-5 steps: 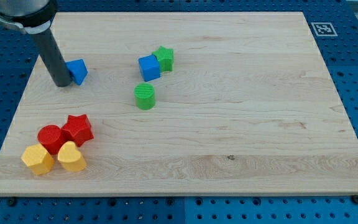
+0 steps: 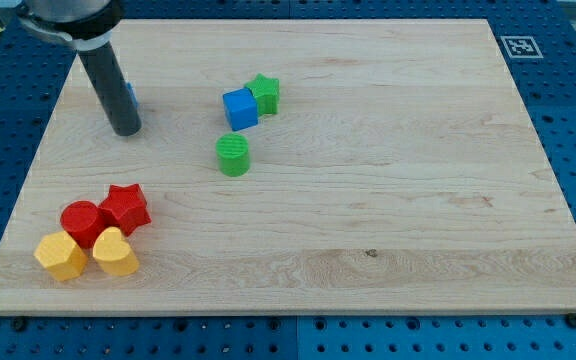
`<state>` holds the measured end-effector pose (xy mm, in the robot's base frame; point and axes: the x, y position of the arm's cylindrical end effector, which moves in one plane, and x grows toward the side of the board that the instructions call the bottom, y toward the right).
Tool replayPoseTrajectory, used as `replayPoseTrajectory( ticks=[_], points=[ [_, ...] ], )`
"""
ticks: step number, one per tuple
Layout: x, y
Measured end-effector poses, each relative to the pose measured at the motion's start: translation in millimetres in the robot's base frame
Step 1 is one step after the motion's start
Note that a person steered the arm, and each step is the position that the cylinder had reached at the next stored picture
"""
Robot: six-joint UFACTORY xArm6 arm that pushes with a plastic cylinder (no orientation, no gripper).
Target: Push the blue triangle towards the top left side of the board
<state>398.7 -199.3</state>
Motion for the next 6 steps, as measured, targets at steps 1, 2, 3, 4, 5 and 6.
replayPoseTrajectory(
  ticks=[1, 2, 3, 4, 5, 6],
  points=[
    [-21.8, 0.0],
    [-31.2, -9.9],
    [-29.0, -25.5],
    [-36.4, -43.2],
    [-50.1, -45.8],
    [-62.1, -44.1]
  ],
)
